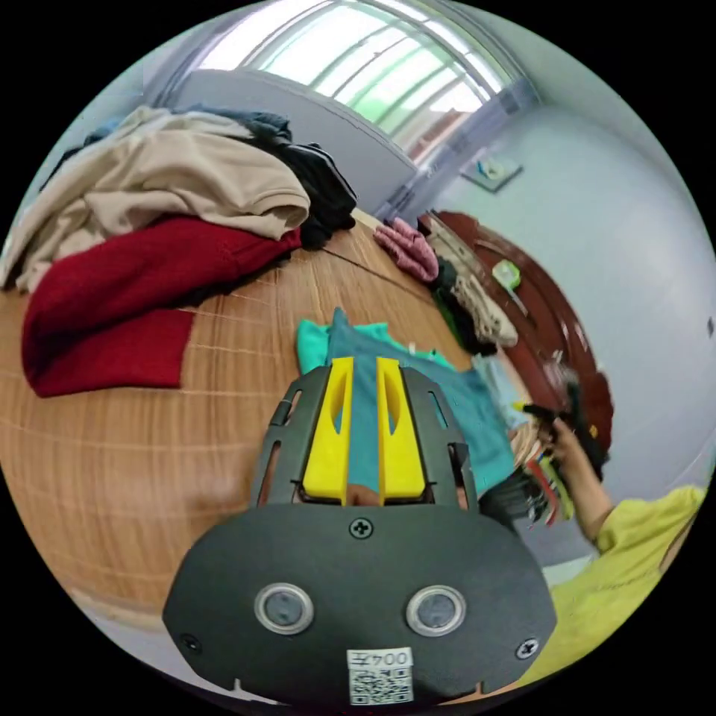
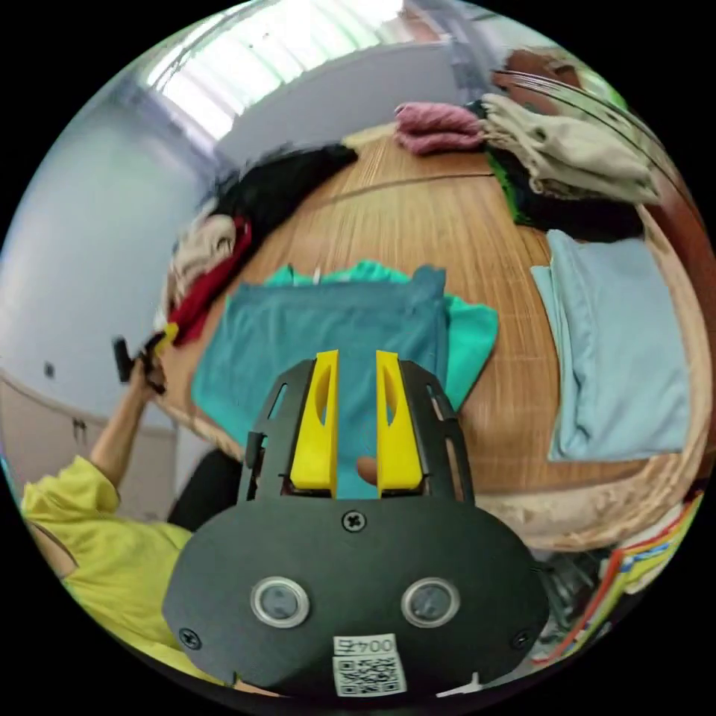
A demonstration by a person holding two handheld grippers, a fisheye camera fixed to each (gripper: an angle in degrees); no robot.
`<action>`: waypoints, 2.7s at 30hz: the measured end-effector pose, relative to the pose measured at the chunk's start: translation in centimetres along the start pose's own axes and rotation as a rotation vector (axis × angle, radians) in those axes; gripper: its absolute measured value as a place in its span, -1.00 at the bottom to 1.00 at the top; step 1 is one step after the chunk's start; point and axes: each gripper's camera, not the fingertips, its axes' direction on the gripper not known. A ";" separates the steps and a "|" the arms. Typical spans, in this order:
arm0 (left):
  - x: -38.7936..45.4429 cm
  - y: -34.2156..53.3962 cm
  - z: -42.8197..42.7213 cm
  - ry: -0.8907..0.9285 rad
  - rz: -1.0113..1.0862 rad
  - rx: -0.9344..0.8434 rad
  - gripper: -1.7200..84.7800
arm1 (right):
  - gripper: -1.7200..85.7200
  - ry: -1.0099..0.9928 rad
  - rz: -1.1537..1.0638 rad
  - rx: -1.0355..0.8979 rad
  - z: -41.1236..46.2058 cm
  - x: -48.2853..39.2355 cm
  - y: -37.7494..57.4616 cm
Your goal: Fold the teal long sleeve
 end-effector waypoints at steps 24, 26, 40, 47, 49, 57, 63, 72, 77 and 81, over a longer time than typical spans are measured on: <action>13.9 9.5 1.2 -0.285 0.546 -0.429 -0.81 | -0.86 0.342 -0.124 -0.742 25.7 -9.7 -2.0; 14.3 8.9 1.5 -0.280 0.549 -0.442 -0.80 | -0.86 0.346 -0.122 -0.740 26.3 -9.9 -2.1; 18.2 6.6 1.2 -0.321 0.788 -0.603 -0.79 | -0.86 0.425 -0.124 -0.758 27.8 -11.4 -1.1; 18.8 5.4 1.5 -0.347 0.835 -0.631 -0.88 | -0.86 0.443 -0.124 -0.767 26.7 -11.4 0.4; 18.8 5.0 1.0 -0.334 0.842 -0.627 -0.90 | -0.86 0.440 -0.120 -0.775 26.2 -11.2 0.8; 15.3 4.7 -1.1 -0.307 0.768 -0.623 -0.93 | -0.86 0.426 -0.110 -0.764 23.1 -10.2 3.5; 13.4 5.1 -3.3 -0.310 0.625 -0.588 -0.94 | -0.87 0.398 -0.154 -0.672 19.1 -9.4 7.3; 14.8 3.9 -8.4 -0.172 0.458 -0.371 -0.95 | -0.85 0.272 -0.289 -0.294 8.2 -7.7 16.8; 15.8 3.6 -3.4 -0.229 0.418 -0.436 -0.96 | -0.69 0.183 -0.319 0.041 -1.0 -4.2 26.8; 14.7 4.6 -0.3 -0.329 0.376 -0.540 -0.96 | -0.68 0.219 -0.361 0.023 -2.6 -2.3 31.7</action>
